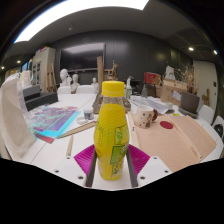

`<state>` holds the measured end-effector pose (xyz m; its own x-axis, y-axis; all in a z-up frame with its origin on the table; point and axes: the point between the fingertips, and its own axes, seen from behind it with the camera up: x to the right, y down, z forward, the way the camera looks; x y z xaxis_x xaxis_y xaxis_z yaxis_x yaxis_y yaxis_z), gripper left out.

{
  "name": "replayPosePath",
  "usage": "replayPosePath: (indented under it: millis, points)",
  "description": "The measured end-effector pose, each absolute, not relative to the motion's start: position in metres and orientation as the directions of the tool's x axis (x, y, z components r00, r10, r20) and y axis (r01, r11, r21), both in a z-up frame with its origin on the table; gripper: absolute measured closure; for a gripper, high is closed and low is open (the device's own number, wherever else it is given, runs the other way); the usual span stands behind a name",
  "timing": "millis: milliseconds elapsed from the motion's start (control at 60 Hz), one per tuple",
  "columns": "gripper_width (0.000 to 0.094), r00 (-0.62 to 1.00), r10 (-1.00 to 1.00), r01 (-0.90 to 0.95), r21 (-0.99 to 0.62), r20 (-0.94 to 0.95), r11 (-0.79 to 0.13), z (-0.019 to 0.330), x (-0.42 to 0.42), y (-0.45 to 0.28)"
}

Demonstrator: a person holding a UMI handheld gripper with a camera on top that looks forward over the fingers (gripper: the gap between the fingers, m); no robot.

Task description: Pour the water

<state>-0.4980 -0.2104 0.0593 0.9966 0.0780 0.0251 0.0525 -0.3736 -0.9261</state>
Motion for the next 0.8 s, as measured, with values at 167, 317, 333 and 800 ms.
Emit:
replayPosePath:
  millis: [167,317,333,800]
  points:
    - [0.0554,0.998,0.057,0.02,-0.93,-0.001,-0.367,0.06,-0.498,-0.21]
    - [0.0687,0.998,0.063,0.048,-0.927,0.027,-0.372,0.059,-0.498,-0.21]
    - [0.0686,0.997,0.066,0.054,-0.926,0.031,-0.374,0.059,-0.499,-0.21]
    - [0.0687,0.927,0.111,-0.308,-0.898,-0.357,-0.316,0.185,-0.523,-0.108]
